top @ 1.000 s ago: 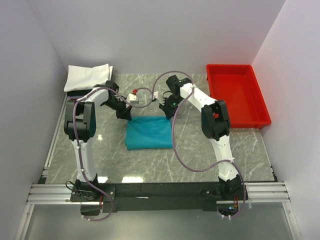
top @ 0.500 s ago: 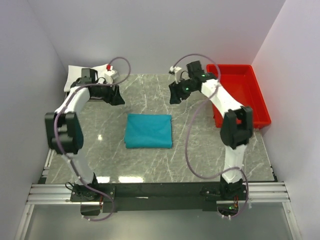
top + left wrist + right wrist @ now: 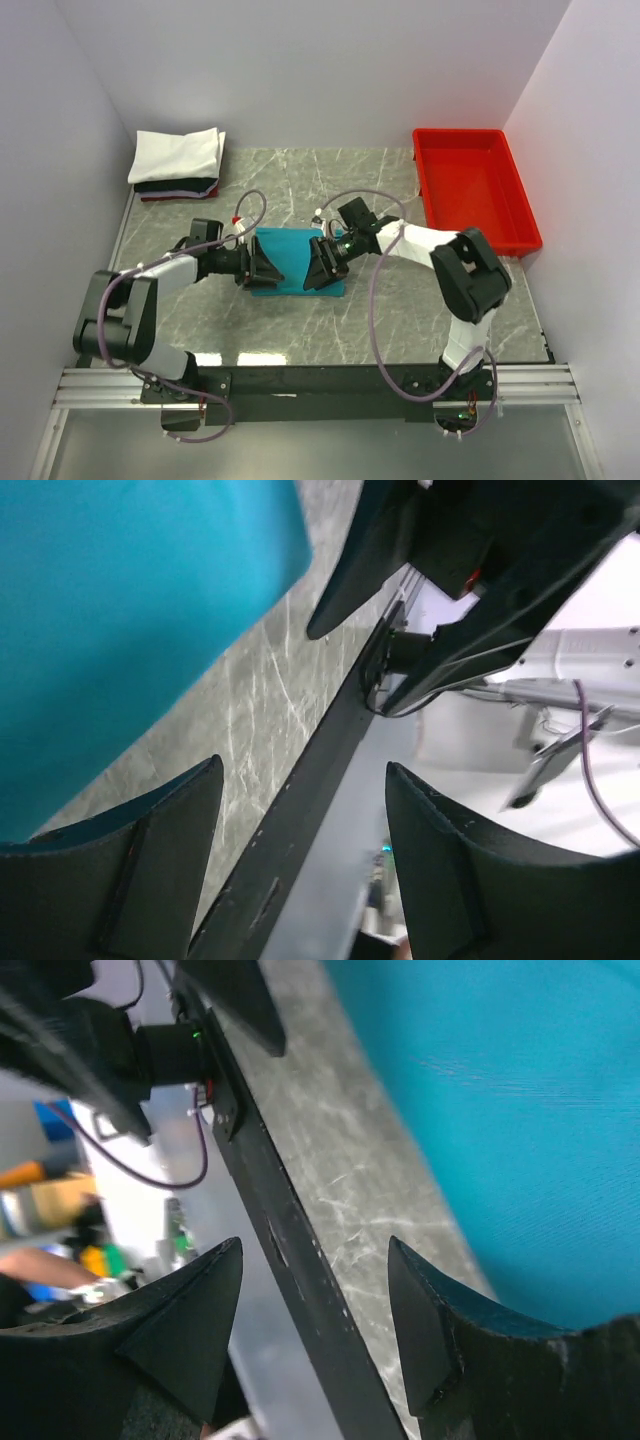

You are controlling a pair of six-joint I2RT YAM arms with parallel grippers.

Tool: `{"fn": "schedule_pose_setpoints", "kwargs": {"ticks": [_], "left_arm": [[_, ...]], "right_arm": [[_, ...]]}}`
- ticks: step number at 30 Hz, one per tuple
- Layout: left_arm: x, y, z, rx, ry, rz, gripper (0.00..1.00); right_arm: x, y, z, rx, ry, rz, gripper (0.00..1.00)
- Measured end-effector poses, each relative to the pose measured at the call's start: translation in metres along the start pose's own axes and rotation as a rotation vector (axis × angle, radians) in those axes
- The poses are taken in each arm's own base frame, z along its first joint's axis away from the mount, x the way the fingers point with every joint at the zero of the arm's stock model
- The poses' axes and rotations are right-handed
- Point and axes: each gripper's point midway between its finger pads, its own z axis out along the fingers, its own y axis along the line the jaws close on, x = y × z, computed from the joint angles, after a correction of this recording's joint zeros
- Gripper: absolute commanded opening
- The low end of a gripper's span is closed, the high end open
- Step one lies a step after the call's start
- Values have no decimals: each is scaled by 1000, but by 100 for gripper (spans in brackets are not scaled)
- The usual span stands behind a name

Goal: Fold and stack the t-shirts
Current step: Fold the tshirt

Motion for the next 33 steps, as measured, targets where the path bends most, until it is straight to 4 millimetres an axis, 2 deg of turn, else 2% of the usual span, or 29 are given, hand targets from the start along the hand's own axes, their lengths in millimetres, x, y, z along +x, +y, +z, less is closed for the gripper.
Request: {"fn": "schedule_pose_setpoints", "kwargs": {"ticks": [2, 5, 8, 10, 18, 22, 25, 27, 31, 33], "left_arm": [[0, 9, 5, -2, 7, -53, 70], [-6, 28, 14, -13, 19, -115, 69], [-10, 57, 24, -34, 49, -209, 67], [-8, 69, 26, -20, 74, -269, 67], [-17, 77, 4, 42, 53, -265, 68], [-15, 78, -11, 28, 33, -253, 66], [-25, 65, -23, 15, 25, -183, 65], [-49, 49, -30, 16, 2, -81, 65], [-105, 14, -39, 27, -88, 117, 64], [-126, 4, -37, 35, -123, 165, 63]], "right_arm": [[4, -13, 10, -6, 17, 74, 66], [-1, -34, 19, -6, 9, 142, 66], [-2, -59, 24, 1, 3, 221, 63], [-2, -66, 23, -39, 13, 283, 63], [-2, -72, 13, -67, 12, 313, 62], [3, -81, -8, -14, 3, 292, 60], [3, -80, -30, 39, 0, 236, 60], [-14, -69, -45, 46, -34, 165, 60], [-70, -33, -68, 25, -154, -17, 55], [-99, -20, -74, 6, -207, -82, 50]]}}
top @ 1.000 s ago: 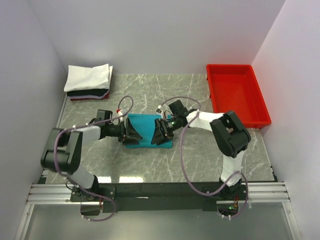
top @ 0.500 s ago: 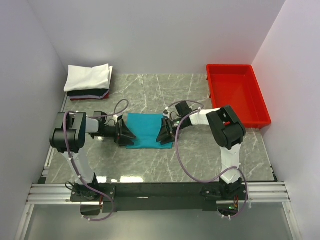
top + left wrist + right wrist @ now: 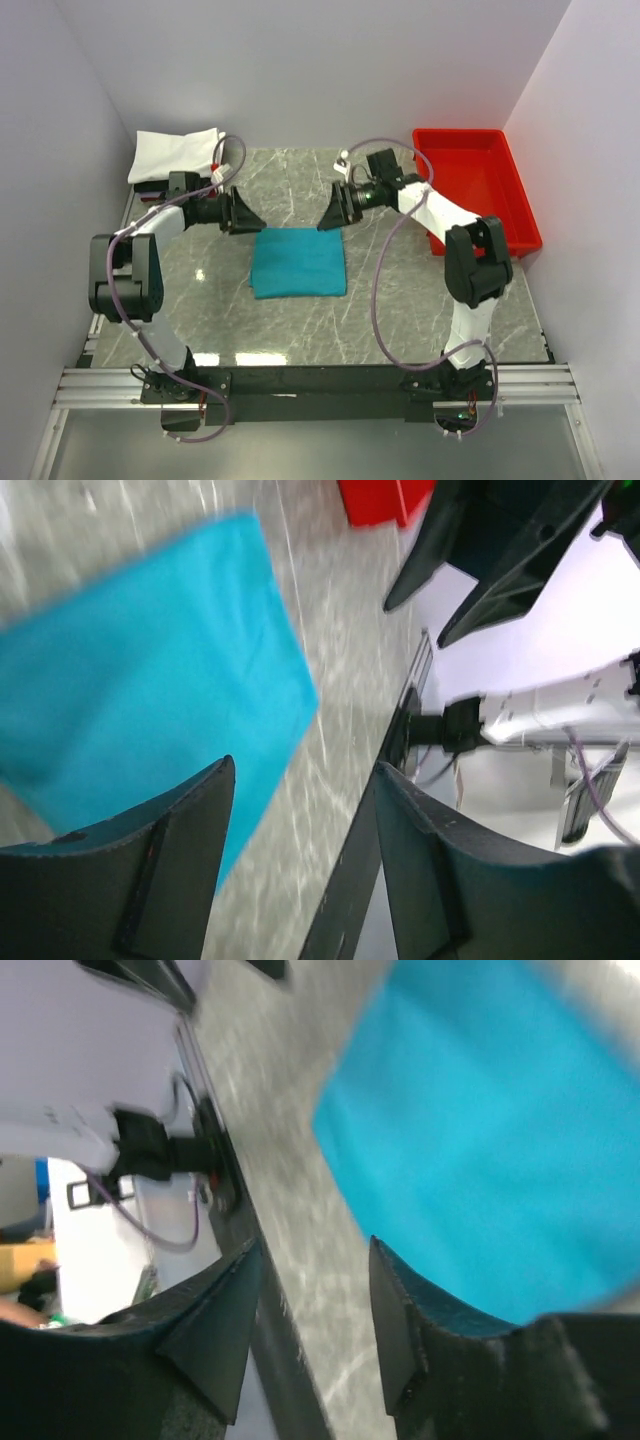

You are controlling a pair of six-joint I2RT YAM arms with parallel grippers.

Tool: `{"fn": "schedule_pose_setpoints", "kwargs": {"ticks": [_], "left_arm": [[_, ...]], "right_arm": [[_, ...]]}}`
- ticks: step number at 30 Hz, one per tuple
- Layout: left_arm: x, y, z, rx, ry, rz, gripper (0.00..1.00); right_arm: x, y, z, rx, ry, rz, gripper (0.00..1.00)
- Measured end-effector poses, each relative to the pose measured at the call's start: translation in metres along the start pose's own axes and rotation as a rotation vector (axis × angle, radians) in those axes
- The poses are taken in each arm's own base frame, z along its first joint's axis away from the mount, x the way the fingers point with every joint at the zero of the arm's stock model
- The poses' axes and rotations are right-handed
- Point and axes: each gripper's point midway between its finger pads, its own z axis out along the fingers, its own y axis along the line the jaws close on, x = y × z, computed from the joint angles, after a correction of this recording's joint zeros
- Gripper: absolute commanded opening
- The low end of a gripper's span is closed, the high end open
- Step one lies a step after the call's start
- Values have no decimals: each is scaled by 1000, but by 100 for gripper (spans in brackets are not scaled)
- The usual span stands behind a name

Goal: Fold and stack the t-shirts
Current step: Fold the tshirt

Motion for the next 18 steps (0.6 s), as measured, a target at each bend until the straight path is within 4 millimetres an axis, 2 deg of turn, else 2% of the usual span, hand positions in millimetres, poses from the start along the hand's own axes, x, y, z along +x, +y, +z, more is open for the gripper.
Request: {"fn": "schedule_pose_setpoints", "kwargs": {"ticks": [3, 6, 8, 12, 15, 18], "left_arm": [[-24, 4, 17, 13, -21, 10, 62], [-36, 23, 41, 17, -20, -31, 61], [-35, 40, 54, 6, -14, -77, 60], [-29, 73, 69, -28, -2, -174, 60], [-26, 92, 70, -54, -7, -219, 59], [-25, 108, 67, -70, -19, -260, 59]], "right_arm": [[-38, -4, 10, -26, -48, -45, 42], [-52, -31, 29, -31, -49, -4, 40], [-49, -52, 42, -28, -35, 48, 38], [-27, -95, 62, -7, 12, 184, 35], [-18, -116, 64, 15, 18, 251, 35], [-23, -130, 54, 47, -10, 276, 34]]}}
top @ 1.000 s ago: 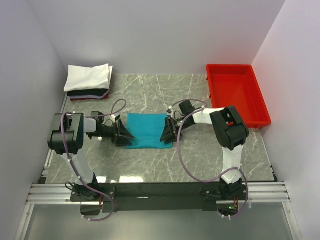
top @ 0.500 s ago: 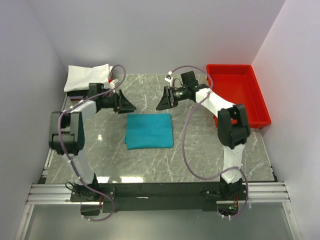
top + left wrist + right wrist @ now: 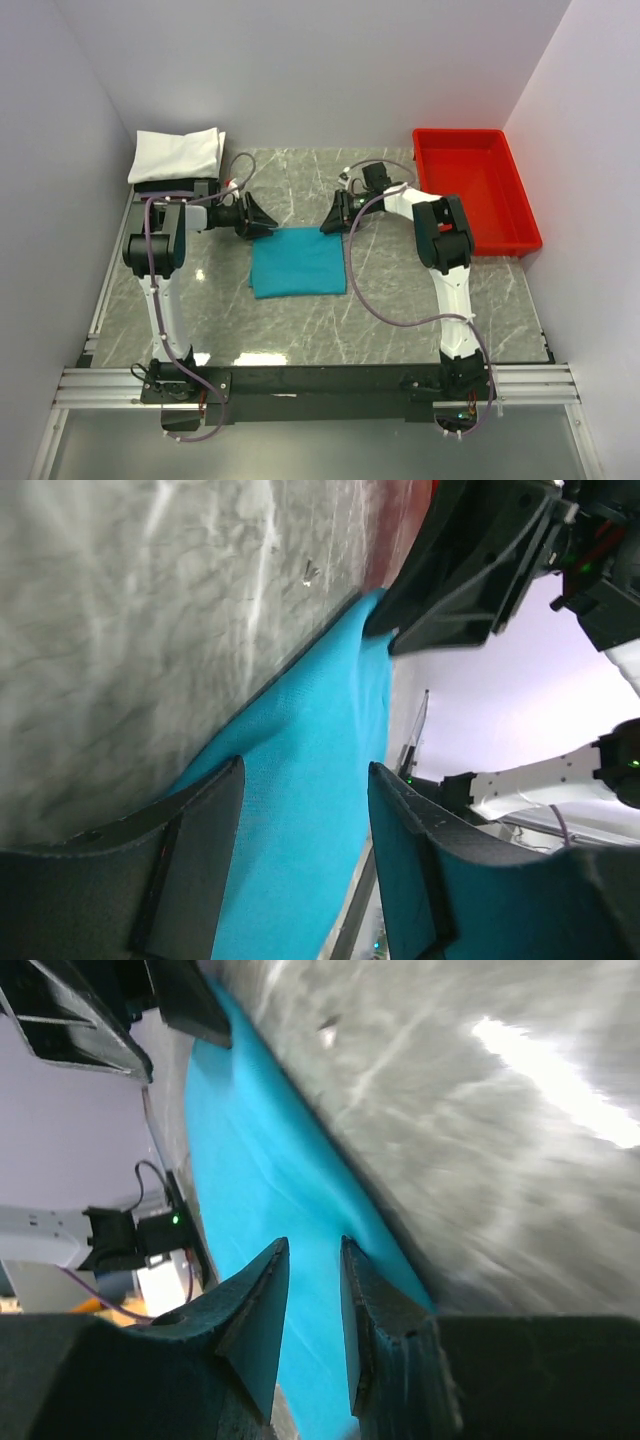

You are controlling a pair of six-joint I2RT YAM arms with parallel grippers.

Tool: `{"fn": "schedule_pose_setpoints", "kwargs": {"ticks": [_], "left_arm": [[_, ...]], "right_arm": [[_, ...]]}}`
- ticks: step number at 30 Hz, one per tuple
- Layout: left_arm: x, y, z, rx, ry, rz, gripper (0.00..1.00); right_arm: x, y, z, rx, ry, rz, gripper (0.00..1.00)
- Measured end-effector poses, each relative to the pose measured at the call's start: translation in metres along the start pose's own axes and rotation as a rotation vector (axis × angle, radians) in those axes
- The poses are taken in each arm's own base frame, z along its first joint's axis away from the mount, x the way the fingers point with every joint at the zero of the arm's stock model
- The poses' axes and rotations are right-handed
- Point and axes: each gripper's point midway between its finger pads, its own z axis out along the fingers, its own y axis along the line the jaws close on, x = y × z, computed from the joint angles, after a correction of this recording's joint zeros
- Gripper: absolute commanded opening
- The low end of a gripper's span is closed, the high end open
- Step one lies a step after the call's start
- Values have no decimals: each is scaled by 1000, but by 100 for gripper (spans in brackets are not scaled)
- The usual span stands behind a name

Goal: Fold and stack the t-shirts
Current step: Fold the tshirt, then neatly place the folded tshirt to the corner

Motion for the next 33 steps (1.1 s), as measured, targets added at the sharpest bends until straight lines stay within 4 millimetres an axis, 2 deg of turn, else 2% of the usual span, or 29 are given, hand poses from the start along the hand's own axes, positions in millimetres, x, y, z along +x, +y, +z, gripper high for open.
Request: {"fn": "schedule_pose_setpoints", "kwargs": {"ticks": [3, 6, 9, 10, 13, 15, 17, 18, 20, 22, 23, 25, 26, 28, 31, 33], "left_arm": [[-7, 5, -9, 2, -18, -18, 60], [-22, 9, -21, -12, -56, -1, 65], [-32, 8, -42, -44, -97, 19, 72], [-37, 1, -53, -50, -119, 39, 73], [-49, -33, -93, -70, -200, 111, 75], [-50, -59, -124, -89, -272, 169, 76], [-46, -80, -157, -111, -349, 213, 77], [-40, -86, -171, -124, -382, 216, 77], [-25, -88, -197, -155, -441, 187, 77], [-8, -75, -212, -188, -472, 108, 79], [-1, -67, -216, -203, -478, 65, 80], [18, -46, -220, -249, -477, -45, 81], [27, -38, -220, -269, -472, -97, 82], [42, -25, -221, -309, -458, -178, 82], [56, -18, -224, -350, -452, -220, 82], [60, -17, -226, -368, -455, -227, 82]], "right_arm": [[-10, -12, -11, 32, -36, 4, 34], [-18, -23, -23, 77, -59, -6, 38], [-34, -23, -34, 123, -88, -76, 45], [-40, -19, -38, 136, -103, -106, 47], [-50, 1, -53, 185, -137, -197, 52], [-54, 30, -62, 217, -166, -304, 54], [-50, 70, -67, 260, -183, -444, 54], [-45, 90, -65, 271, -183, -507, 54], [-27, 142, -52, 292, -179, -696, 55], [5, 190, -26, 278, -146, -871, 54], [25, 207, -11, 268, -118, -944, 54], [62, 229, 18, 251, -53, -1053, 54], [82, 235, 34, 251, -13, -1099, 54], [115, 231, 60, 270, 69, -1160, 54], [143, 209, 89, 325, 162, -1201, 54], [153, 190, 105, 373, 208, -1209, 54]]}}
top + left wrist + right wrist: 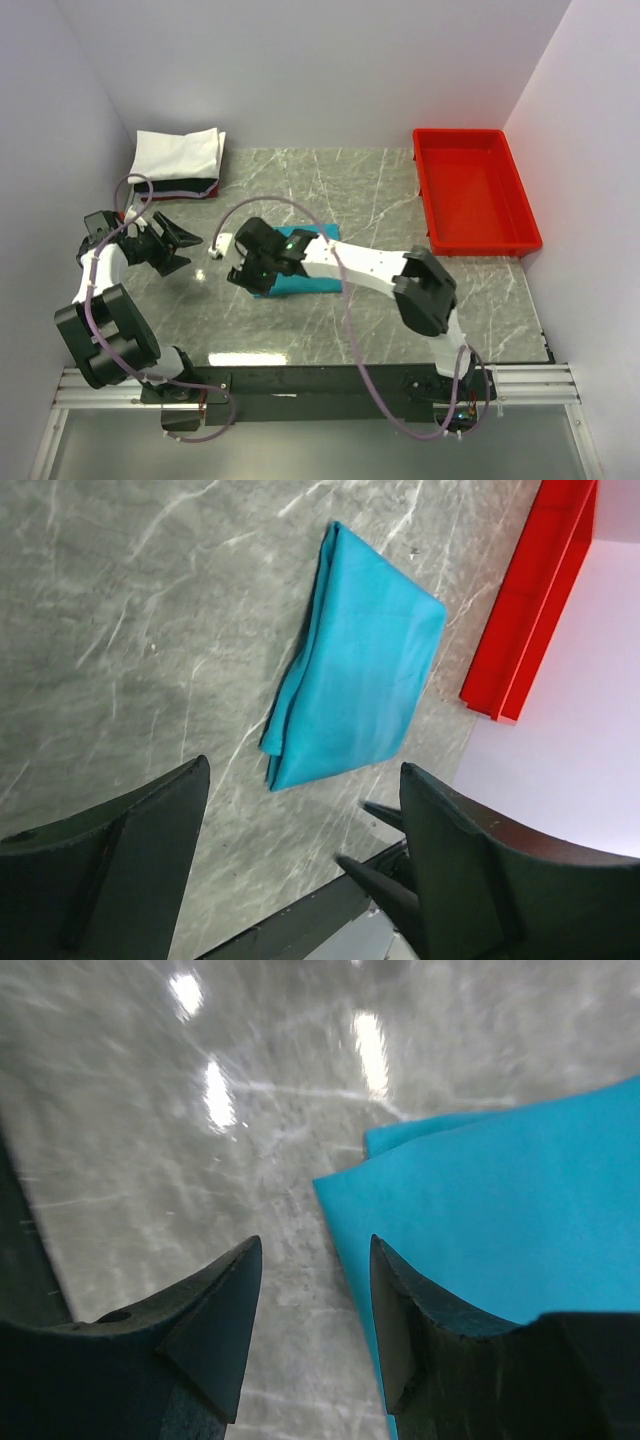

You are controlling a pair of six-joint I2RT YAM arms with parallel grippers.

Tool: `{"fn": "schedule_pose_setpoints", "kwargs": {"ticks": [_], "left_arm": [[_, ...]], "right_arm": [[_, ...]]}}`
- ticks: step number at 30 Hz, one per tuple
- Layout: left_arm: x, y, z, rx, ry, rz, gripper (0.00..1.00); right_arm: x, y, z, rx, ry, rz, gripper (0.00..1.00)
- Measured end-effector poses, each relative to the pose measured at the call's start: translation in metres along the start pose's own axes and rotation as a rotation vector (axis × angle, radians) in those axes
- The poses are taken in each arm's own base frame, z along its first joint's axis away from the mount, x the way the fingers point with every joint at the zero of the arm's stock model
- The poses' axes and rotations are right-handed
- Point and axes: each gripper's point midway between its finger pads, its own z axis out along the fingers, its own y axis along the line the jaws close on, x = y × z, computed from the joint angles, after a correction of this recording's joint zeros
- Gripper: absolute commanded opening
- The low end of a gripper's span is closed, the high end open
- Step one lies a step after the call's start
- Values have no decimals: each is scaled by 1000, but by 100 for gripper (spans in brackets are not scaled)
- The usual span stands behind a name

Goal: Fold and stack the t-shirts
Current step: Neatly place the folded tshirt to the corner

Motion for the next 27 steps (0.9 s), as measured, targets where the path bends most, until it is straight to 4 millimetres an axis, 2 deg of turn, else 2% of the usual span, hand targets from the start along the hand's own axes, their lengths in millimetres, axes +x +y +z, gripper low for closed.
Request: {"fn": "schedule_pose_setpoints", "kwargs": {"ticks": [3, 6, 9, 14, 19, 22, 26, 27], "left_arm": [[4, 3, -2, -16, 0, 1, 82], [6, 7, -1, -31, 5, -3, 82], [7, 8, -1, -35, 5, -2, 82], [7, 9, -1, -37, 4, -1, 83], [9, 11, 0, -40, 7, -5, 83], [12, 13, 1, -42, 14, -13, 83], [16, 17, 3, -44, 21, -25, 84], [17, 18, 4, -44, 23, -30, 83]], "right_arm": [[26, 2, 27, 19, 86, -11, 53], [41, 4, 40, 28, 135, -16, 53], [46, 6, 43, 36, 149, -28, 53], [40, 9, 47, 43, 132, -53, 52], [46, 11, 60, 46, 142, -74, 50], [54, 9, 72, 53, 151, -81, 40], [54, 4, 79, 74, 129, -94, 5], [54, 2, 78, 81, 124, -96, 0]]}}
